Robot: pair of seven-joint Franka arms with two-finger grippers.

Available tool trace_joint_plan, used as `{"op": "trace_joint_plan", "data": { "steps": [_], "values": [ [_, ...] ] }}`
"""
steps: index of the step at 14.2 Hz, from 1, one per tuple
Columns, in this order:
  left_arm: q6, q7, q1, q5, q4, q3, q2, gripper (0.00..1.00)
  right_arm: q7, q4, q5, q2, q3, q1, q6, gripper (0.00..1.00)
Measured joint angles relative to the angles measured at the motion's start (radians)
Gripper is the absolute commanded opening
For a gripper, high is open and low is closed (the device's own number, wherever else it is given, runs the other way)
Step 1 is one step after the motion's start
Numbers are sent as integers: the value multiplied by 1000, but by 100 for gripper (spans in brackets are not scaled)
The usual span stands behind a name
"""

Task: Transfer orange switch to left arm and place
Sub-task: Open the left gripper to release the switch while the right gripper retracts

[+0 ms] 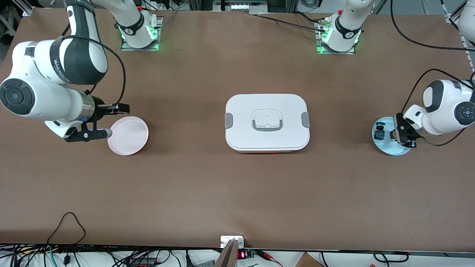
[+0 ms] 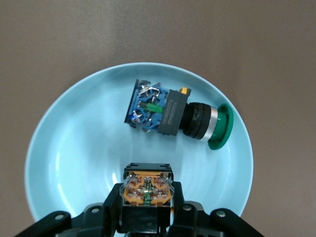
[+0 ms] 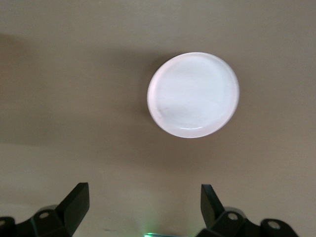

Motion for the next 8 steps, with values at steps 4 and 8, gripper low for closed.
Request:
{"op": "trace_joint_plan", "data": {
  "steps": [4,8],
  "values": [
    [25,9,29,1,1,-4,16,100,20,38,-107,-43,-10,-15,9,100],
    [35,64,98,1,12,-68,13,100,95,56,-101,-87,144,-250,5,100]
  ]
}}
